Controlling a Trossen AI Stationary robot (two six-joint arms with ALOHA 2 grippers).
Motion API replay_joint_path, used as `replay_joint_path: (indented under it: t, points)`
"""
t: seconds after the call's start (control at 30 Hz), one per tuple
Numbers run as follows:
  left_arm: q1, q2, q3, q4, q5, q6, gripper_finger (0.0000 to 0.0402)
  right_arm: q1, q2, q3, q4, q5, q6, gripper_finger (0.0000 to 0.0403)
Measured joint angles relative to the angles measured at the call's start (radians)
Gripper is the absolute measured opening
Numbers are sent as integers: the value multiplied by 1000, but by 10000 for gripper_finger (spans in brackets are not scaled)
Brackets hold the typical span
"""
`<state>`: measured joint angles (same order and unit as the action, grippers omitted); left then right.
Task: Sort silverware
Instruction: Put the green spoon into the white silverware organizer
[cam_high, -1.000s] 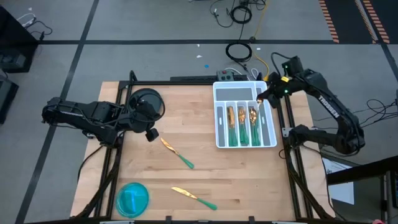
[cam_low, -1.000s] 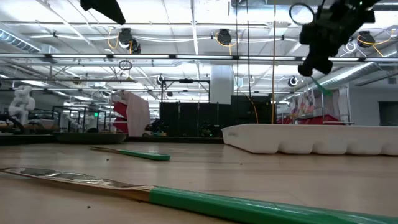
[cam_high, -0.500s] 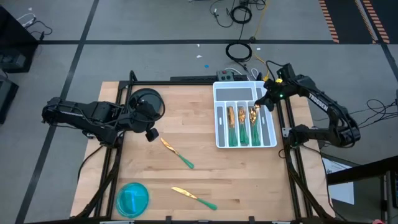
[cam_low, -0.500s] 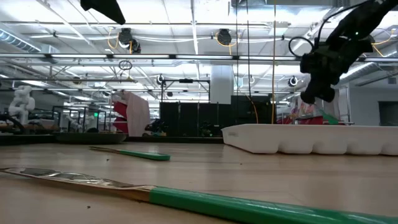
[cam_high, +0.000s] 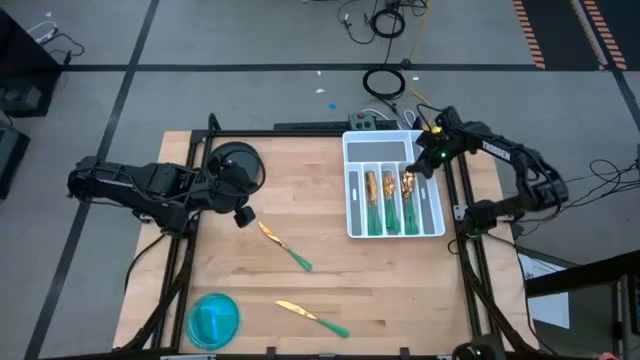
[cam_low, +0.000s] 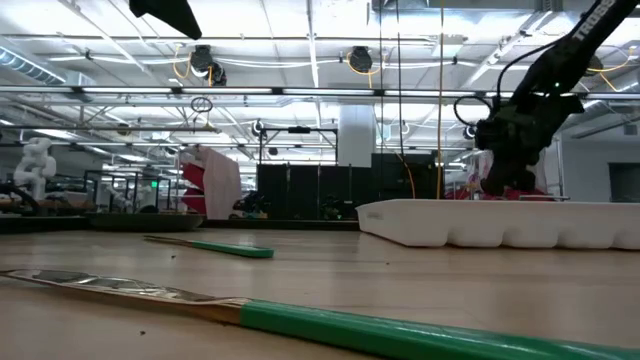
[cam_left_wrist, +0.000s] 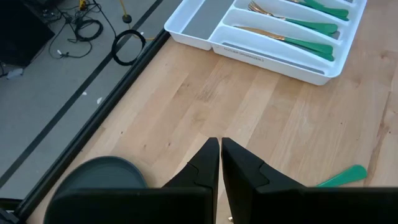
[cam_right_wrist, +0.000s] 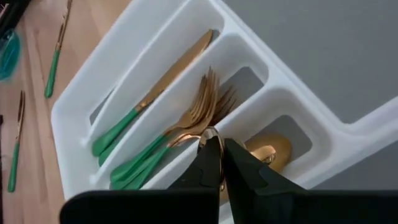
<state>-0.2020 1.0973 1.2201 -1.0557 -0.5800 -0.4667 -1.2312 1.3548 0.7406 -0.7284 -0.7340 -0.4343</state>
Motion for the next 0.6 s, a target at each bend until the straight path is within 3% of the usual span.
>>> replay_joint_path:
  t: [0.4, 0.6]
  points:
    - [0, 0, 0, 0, 0, 0, 28, 2, 75, -1, 14, 17, 5, 0]
    - [0, 0, 0, 0, 0, 0, 28, 54, 75, -1, 20, 99, 16, 0]
